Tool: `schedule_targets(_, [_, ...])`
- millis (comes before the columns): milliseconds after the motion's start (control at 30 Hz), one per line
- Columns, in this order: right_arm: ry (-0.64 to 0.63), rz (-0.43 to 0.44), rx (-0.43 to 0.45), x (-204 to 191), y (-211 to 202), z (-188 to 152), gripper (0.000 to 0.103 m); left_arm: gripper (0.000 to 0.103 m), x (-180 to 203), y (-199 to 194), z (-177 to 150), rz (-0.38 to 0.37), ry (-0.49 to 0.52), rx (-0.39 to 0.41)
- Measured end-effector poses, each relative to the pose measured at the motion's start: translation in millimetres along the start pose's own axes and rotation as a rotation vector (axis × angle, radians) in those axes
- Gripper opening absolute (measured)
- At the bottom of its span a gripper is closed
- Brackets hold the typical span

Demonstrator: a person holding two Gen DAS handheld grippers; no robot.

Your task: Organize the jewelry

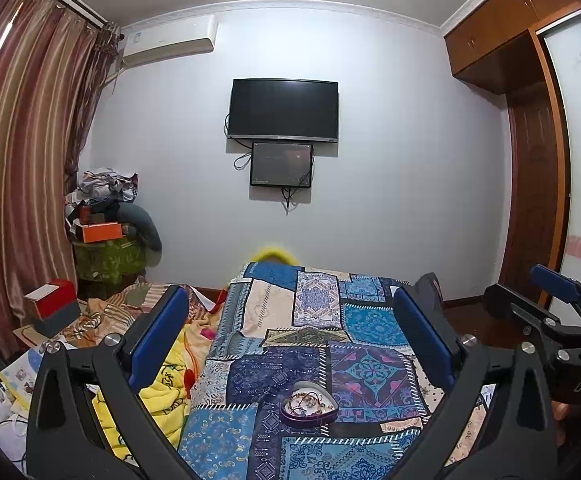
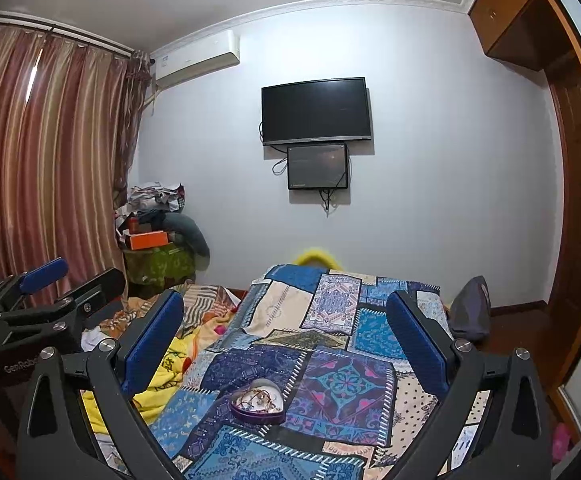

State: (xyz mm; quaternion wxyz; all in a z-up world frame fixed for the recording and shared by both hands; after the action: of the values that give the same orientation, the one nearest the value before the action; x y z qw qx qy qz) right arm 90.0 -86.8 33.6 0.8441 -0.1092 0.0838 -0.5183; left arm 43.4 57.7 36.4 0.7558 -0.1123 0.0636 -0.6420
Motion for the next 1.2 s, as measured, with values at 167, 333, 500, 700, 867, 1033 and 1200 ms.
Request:
schedule_targets(167, [0.005, 0.003, -0.005, 0.6, -1.5, 0.7, 0.1, 0.102, 4.2, 2.7, 0.4, 0.003, 0.013, -0.005])
schedule_targets(333, [0.004, 0.0, -0.01, 0.5, -0.5, -0.7, 0.1, 0.102, 6.6, 5.4, -1.6, -0.009, 0.015, -0.016])
schedule_targets(500, [0.007, 0.0, -0.016, 0.1, -0.1, -0.8, 0.1, 0.102, 3.8, 8.1, -2.5, -0.007, 0.011, -0.022])
schedule_targets(700, [0.005, 0.0, -0.023, -0.4, 0.6, -0.7, 0.1, 0.102, 1.6, 12.3, -6.8, -0.003, 0.0, -0.036])
schedule_targets(867, [0.002, -0.001, -0.027, -0.8, 1.4, -1.6, 0.1, 0.102, -0.8, 13.4, -7.5, -0.001, -0.005, -0.04])
schedule_targets(1033, [0.003, -0.001, -0.027, -0.4, 1.8, -1.8, 0.1, 0.102, 0.3, 13.0, -6.7, -0.007, 0.002, -0.034])
schedule_targets(1200, [0.006, -0.001, -0.029, 1.5, 3.3, -2.2, 0.1, 0.102, 2.4, 14.4, -7.0, -0.026, 0.004, -0.04])
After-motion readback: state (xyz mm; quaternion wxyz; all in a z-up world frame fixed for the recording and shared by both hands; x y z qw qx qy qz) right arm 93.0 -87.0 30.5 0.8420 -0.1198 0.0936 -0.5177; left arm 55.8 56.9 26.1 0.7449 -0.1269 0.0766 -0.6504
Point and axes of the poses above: each gripper's, at about its wrist camera, not at the fingertips, and y roughly the way its jaws point, x to its right, z to its top, the point moved 9 cm from there along y, roughly the way its jaws point, and after that the axes turned 7 degrees about -x, right-handed, at the moved point
